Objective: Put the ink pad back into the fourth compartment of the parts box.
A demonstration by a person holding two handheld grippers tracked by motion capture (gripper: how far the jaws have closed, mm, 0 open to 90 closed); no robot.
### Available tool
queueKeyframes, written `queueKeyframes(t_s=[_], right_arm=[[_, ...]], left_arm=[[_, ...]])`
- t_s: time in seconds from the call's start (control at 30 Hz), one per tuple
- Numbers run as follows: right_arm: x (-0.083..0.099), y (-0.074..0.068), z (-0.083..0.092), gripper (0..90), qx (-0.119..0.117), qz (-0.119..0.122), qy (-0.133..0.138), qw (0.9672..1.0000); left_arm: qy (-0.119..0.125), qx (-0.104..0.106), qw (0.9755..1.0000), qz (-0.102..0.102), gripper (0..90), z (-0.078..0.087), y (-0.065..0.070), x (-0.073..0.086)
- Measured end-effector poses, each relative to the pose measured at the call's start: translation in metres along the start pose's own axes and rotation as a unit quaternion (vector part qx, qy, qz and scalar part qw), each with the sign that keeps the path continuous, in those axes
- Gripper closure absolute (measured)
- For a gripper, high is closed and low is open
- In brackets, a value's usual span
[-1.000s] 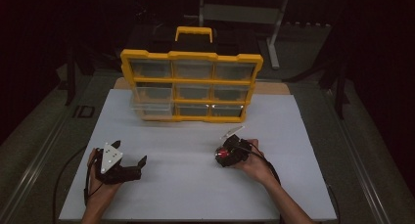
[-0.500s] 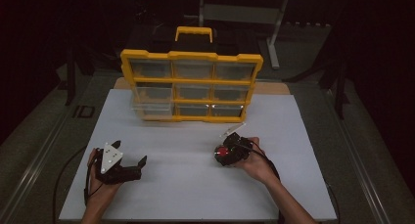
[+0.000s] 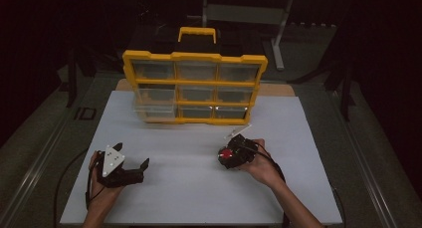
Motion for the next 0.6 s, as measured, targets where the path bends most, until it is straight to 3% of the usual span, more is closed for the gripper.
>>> queueKeyframes(t_s=[0.6], right_arm=[[-0.017, -0.007, 0.019, 29.4, -0.008, 0.011, 0.015, 0.9998]], left_arm=[[0.001, 0.001, 1.0000, 0.001, 0.1, 0.000, 0.000, 0.000]])
Point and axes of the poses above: each handheld gripper's, and its own axes: z roughly backward along the jaws, x roughly out of its underside, y roughly to its right, the point moved 3 cm from there along -z, roughly forward along the jaws, and after that the axes turned 3 degrees about -x, right-handed, at the moved point
